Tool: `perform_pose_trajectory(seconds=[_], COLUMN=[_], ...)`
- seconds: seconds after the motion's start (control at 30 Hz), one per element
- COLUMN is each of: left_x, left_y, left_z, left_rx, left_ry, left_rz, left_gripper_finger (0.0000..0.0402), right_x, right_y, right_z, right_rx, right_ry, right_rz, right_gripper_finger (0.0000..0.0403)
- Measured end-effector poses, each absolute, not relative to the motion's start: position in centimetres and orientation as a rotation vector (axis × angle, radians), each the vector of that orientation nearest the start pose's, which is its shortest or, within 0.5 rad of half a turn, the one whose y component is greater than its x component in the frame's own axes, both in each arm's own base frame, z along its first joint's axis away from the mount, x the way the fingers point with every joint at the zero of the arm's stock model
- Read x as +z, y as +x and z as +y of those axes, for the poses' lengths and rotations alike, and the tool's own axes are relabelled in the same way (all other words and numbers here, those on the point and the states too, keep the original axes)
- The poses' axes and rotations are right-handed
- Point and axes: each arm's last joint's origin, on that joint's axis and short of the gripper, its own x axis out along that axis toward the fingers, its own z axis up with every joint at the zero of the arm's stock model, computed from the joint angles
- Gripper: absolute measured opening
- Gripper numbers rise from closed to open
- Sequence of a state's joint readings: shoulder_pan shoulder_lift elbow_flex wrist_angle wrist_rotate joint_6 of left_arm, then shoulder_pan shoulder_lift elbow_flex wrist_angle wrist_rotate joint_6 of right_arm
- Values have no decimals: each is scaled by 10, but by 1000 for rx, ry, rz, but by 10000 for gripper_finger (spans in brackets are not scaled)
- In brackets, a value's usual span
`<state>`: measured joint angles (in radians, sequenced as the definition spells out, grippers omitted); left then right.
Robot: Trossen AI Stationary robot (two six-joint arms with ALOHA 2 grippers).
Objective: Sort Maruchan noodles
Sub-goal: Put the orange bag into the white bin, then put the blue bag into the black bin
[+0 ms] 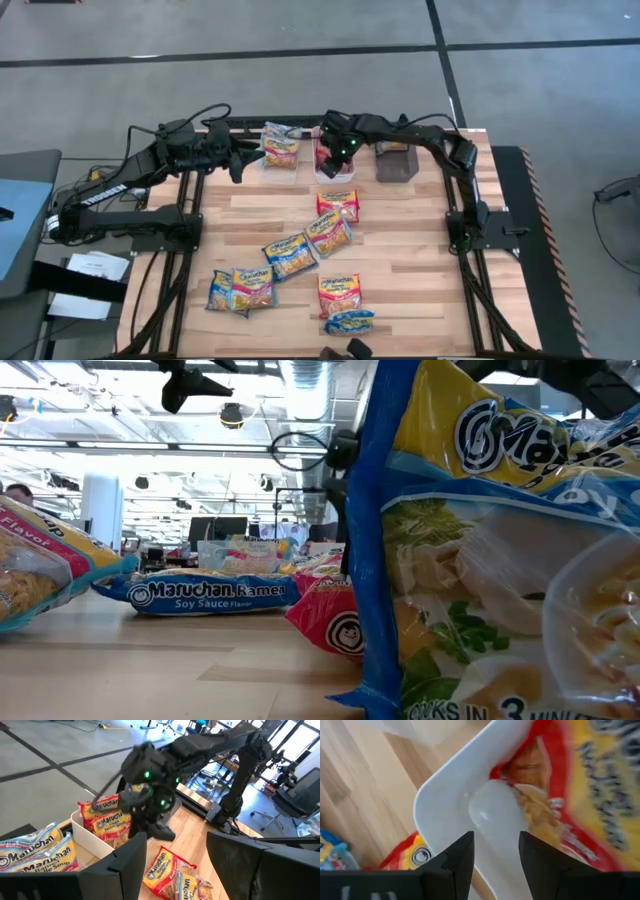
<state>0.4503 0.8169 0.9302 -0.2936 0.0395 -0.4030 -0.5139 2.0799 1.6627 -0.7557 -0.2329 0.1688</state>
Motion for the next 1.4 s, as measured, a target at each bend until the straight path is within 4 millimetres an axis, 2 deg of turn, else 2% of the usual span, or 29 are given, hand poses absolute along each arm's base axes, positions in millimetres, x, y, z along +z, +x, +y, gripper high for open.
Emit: perform_pose_trajectory(seconds=[0.13, 0.27, 0.63, 0.9, 1.07, 1.23, 1.4], left_x=[366, 365, 365, 365, 365, 365, 369], left_y=[154, 154, 154, 154, 154, 154, 143], left_z=[74, 74, 74, 74, 74, 73, 69], left_rx=[442, 443, 442, 442, 442, 437, 470], left_ry=[-440, -441, -401, -399, -400, -385, -341], left_rz=[93, 96, 107, 106, 107, 114, 118], left_gripper_finger=[194, 194, 194, 194, 194, 194, 194], right_x=[196, 189, 188, 189, 204, 232, 265], right_y=[383, 383, 385, 384, 385, 387, 388], right_z=[-206, -206, -225, -225, -221, -217, -206], right_rx=[-353, -437, -584, -530, -515, -486, -412], right_ry=[540, 464, 386, 423, 425, 400, 322], right_rz=[1107, 1155, 1071, 1061, 1071, 1104, 1153], right_gripper_finger=[177, 177, 177, 177, 177, 177, 177])
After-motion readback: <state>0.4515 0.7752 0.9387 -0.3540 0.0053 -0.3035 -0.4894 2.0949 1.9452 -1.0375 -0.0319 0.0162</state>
